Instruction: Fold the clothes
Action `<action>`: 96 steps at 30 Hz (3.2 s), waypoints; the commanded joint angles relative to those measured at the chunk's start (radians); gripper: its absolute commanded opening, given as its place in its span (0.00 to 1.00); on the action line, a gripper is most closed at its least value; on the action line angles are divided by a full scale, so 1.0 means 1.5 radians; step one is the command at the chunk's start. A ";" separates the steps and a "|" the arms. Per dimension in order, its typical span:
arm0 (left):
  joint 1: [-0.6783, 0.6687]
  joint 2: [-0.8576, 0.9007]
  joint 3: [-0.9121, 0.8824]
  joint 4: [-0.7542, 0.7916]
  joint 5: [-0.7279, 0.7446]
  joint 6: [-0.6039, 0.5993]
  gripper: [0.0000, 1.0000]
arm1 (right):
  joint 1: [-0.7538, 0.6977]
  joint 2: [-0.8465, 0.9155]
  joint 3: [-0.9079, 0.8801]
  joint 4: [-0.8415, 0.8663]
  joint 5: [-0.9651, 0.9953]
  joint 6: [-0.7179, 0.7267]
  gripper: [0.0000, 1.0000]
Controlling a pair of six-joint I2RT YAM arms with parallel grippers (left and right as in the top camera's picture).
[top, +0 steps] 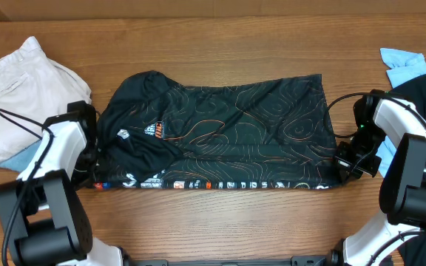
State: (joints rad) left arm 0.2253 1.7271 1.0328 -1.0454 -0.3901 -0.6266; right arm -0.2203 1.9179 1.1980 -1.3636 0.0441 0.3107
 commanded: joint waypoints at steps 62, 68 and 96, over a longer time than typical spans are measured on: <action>0.007 -0.084 0.018 0.077 0.116 0.074 0.29 | -0.002 -0.091 -0.093 0.261 -0.041 0.006 0.21; 0.007 -0.084 0.017 0.077 0.116 0.074 0.30 | -0.002 -0.091 -0.093 0.266 -0.041 0.006 0.04; 0.007 -0.084 0.027 0.083 0.136 0.106 0.29 | -0.002 -0.092 0.000 0.327 -0.118 -0.003 0.26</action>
State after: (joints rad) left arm 0.2253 1.6234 1.0355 -0.9260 -0.2153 -0.5148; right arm -0.2211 1.7832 1.1801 -0.8700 -0.1268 0.3107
